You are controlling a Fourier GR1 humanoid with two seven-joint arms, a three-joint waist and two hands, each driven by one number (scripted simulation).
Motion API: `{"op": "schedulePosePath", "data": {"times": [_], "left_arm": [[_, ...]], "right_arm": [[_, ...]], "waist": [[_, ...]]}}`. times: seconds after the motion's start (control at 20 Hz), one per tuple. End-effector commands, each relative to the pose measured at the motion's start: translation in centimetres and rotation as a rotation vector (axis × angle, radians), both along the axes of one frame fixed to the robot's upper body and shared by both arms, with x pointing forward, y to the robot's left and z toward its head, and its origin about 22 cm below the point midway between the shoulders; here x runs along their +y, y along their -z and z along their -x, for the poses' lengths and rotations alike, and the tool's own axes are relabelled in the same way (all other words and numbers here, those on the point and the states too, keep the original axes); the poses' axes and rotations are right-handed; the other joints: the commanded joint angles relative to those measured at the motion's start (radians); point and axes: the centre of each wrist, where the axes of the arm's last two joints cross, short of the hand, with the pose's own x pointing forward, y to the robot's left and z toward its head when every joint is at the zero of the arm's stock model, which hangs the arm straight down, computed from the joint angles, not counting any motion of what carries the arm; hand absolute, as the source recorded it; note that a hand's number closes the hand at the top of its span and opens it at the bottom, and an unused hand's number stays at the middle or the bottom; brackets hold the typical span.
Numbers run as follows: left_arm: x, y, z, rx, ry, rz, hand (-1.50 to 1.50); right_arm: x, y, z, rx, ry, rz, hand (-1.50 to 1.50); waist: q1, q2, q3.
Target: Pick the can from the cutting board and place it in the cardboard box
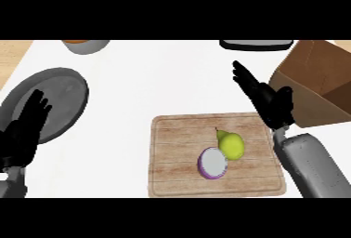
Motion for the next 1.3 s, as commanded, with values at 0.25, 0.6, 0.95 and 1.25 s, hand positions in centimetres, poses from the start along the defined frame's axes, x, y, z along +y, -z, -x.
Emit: {"op": "schedulePosePath", "data": {"times": [0.25,0.6,0.95,1.25], "left_arm": [[1.5,0.7,1.6,0.048,0.077,-0.277,0.00],[-0.4,1.8,1.7,0.042,0.150,-0.305,0.00],[-4.2,2.3,0.8,0.029,0.215,-0.317,0.00],[-4.4,3.6,0.3,0.038,0.237,-0.323,0.00]], "right_arm": [[-7.1,-1.0,4.9,-0.630,0.244,-0.127,-1.50],[-11.4,5.8,12.4,-0.873,0.536,-0.046,-1.50],[-12.1,8.9,24.1,-0.831,0.420,0.380,-1.50],[-8.0,5.7,31.3,-0.702,0.388,0.482,-1.50]], "waist": [[-0.199,-0.050,0.014],[-0.158,-0.024,0.005],[-0.109,-0.018,-0.004],[-0.070,-0.010,-0.006]]}}
